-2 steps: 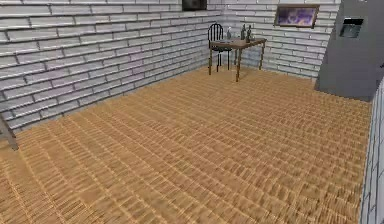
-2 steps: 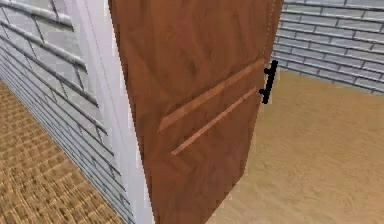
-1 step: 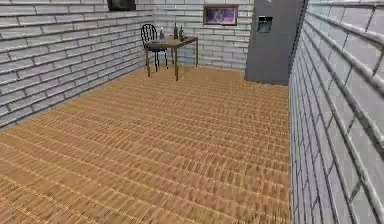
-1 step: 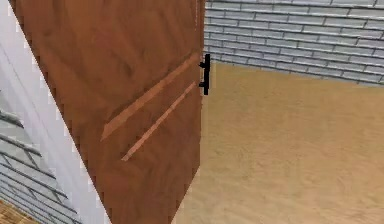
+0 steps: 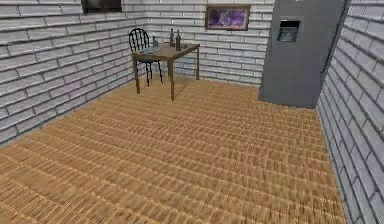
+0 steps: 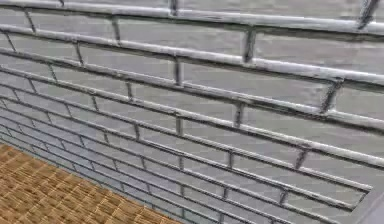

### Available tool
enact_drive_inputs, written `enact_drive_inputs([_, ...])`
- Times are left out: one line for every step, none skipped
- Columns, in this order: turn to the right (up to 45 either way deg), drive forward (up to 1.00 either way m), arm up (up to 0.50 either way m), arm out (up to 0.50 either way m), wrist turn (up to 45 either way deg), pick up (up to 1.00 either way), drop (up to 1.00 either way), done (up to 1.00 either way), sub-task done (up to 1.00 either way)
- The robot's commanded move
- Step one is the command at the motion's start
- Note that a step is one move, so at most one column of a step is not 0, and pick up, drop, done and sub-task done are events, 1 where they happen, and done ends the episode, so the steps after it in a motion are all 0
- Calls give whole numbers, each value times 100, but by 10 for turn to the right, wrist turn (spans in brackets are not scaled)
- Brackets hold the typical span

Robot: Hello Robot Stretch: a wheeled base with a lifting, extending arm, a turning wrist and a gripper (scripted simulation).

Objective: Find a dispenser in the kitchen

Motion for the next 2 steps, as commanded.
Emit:
enact_drive_inputs([0, 100, 0, 0, 0, 0, 0, 0, 0])
enact_drive_inputs([0, 100, 0, 0, 0, 0, 0, 0, 0])
